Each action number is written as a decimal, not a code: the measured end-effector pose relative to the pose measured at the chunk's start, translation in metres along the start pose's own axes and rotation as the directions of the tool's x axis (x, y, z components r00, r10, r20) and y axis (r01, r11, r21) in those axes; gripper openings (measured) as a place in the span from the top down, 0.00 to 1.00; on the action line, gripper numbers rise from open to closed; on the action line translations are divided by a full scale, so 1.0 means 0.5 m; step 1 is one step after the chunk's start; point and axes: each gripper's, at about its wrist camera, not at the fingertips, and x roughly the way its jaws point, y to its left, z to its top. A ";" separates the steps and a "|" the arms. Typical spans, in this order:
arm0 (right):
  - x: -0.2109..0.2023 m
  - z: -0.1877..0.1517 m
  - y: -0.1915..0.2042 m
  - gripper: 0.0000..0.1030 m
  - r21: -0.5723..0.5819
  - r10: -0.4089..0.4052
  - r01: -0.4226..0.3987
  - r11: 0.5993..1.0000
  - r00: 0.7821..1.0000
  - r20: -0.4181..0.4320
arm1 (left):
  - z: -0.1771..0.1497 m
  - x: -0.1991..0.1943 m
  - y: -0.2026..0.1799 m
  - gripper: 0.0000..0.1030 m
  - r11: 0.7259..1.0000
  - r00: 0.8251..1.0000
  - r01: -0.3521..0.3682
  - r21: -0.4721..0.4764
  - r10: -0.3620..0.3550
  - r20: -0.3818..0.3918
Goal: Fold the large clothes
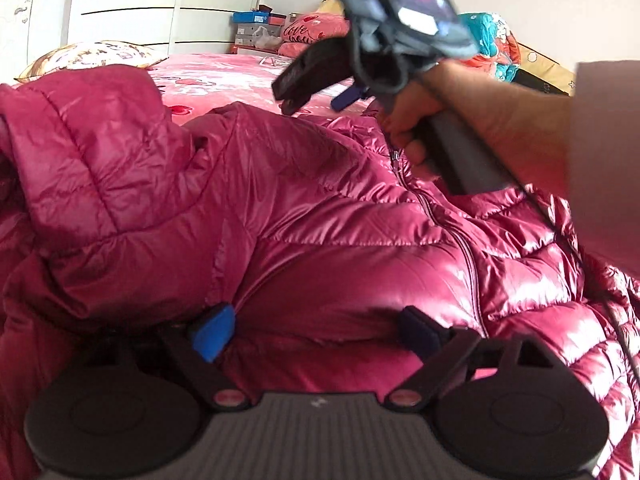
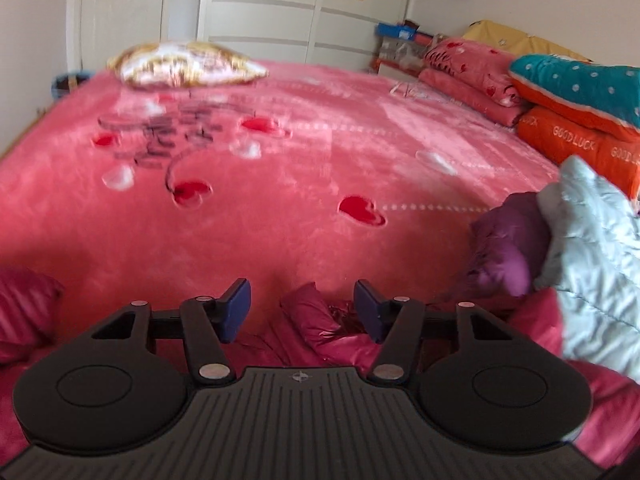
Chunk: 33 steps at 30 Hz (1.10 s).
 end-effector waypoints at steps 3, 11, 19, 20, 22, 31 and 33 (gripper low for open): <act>0.034 -0.016 -0.006 0.37 -0.024 -0.009 0.008 1.000 0.998 -0.058 | 0.000 -0.002 -0.002 0.09 1.000 1.000 0.004 0.002 -0.004 -0.006; 0.070 -0.021 -0.011 0.74 -0.007 -0.021 0.021 1.000 0.999 -0.049 | -0.002 -0.001 -0.010 0.05 1.000 1.000 0.002 0.018 -0.001 -0.010; 0.068 0.013 -0.060 0.84 0.161 -0.051 0.046 0.986 0.998 0.031 | -0.007 0.008 -0.030 0.02 0.999 1.000 -0.009 0.043 0.009 -0.009; 0.068 0.013 -0.062 0.84 0.164 -0.056 0.050 0.985 0.998 0.032 | -0.007 0.009 -0.032 0.02 0.999 1.000 -0.011 0.048 0.012 -0.009; 0.060 0.016 -0.081 0.85 0.215 -0.055 0.042 0.976 0.997 0.053 | -0.011 0.010 -0.031 0.01 0.998 1.000 -0.016 0.057 0.016 -0.007; 0.046 0.039 -0.130 0.93 0.353 -0.141 0.100 0.930 0.986 0.094 | -0.016 0.006 -0.028 0.01 0.998 1.000 -0.025 0.065 0.026 -0.012; 0.040 0.028 -0.134 0.92 0.357 -0.118 0.080 0.931 0.989 0.086 | -0.015 0.006 -0.028 0.01 0.998 1.000 -0.024 0.064 0.025 -0.012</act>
